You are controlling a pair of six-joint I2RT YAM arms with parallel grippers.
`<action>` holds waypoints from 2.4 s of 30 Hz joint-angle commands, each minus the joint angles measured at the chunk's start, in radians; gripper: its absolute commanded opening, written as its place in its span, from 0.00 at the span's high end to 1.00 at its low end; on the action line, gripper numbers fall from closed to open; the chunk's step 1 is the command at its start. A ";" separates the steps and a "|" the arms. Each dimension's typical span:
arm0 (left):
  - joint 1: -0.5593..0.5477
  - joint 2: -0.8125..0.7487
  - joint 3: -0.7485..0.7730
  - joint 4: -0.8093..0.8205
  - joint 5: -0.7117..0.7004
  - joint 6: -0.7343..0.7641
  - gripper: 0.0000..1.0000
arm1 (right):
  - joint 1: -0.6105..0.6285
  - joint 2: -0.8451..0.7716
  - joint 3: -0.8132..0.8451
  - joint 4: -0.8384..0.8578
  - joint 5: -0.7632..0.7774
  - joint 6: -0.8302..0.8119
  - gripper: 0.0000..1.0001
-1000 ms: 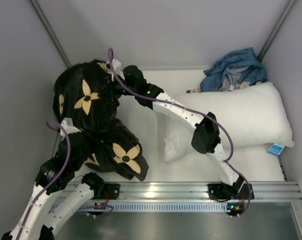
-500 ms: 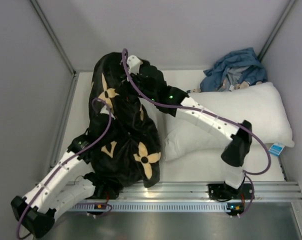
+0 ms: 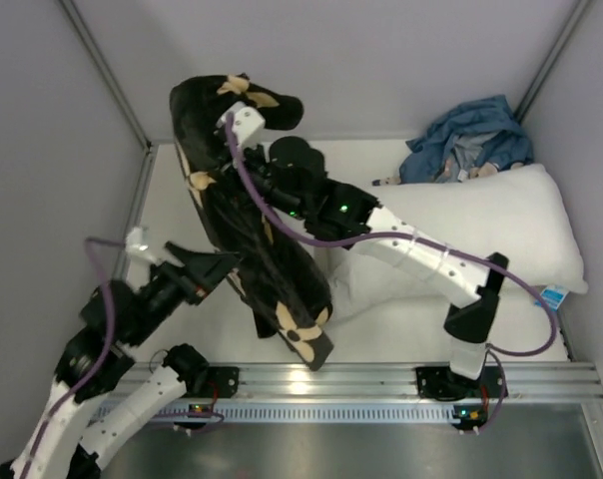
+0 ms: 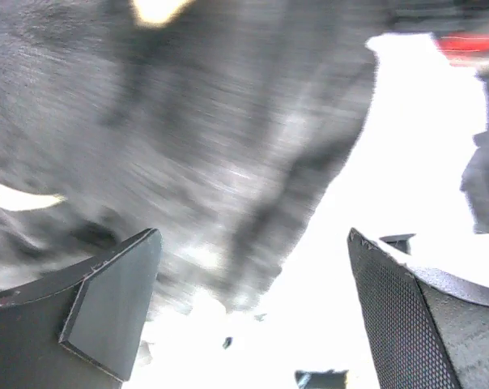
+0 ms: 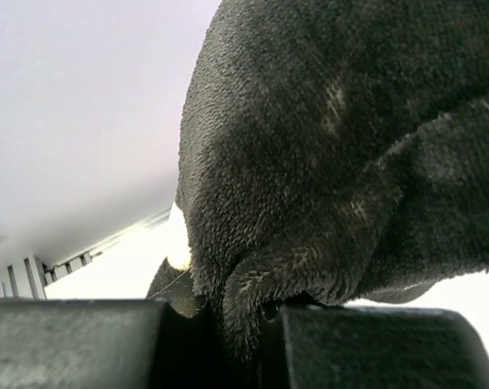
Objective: Remove the pillowcase from the pillow
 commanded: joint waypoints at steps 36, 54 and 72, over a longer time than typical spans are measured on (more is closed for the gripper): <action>0.031 0.177 0.219 -0.355 -0.027 0.052 0.53 | -0.247 -0.284 -0.674 0.087 -0.151 0.468 0.00; 0.031 0.297 -0.100 -0.106 -0.079 0.035 0.66 | -0.258 -0.319 -0.954 0.176 -0.273 0.531 0.01; 0.084 0.929 -0.053 0.125 -0.152 0.144 0.58 | -0.174 -0.302 -1.265 0.378 -0.437 0.706 0.70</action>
